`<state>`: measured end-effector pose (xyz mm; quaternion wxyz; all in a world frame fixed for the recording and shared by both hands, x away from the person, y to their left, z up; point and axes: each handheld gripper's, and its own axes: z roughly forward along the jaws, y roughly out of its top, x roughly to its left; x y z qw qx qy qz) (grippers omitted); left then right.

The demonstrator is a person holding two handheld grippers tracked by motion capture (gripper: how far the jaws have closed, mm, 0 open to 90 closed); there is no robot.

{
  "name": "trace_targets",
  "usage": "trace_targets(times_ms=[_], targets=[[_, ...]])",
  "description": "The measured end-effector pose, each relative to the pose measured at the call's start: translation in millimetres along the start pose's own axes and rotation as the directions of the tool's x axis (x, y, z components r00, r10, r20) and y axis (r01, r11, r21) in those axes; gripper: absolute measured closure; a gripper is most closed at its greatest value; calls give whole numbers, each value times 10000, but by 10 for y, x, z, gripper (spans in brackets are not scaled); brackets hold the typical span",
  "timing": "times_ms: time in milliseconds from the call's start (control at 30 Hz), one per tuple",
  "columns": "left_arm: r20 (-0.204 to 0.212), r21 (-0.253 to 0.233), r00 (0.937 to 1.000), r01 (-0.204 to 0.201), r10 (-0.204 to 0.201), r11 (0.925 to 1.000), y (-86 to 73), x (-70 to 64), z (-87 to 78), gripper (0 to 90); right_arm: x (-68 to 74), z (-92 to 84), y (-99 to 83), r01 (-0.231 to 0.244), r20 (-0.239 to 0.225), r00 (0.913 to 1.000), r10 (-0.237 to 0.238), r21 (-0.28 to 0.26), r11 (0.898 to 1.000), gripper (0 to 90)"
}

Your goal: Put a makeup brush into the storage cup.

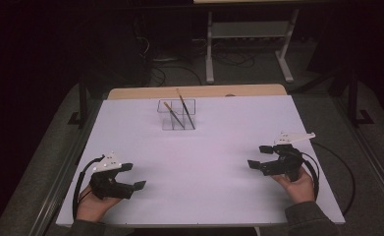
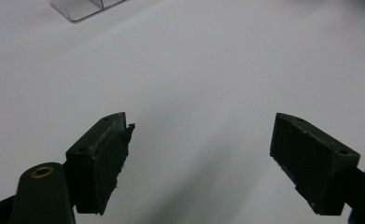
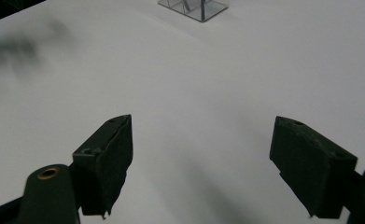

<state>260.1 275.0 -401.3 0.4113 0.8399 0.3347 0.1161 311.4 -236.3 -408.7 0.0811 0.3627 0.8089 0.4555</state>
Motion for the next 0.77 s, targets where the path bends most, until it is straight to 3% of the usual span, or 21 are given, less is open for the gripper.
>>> trace_targets(times_ms=[767], targets=[[75,89,10000,-55,55,9999,-5,0,18,182,48,-68,-107,92,36,10000,-92,-115,9999,180]])
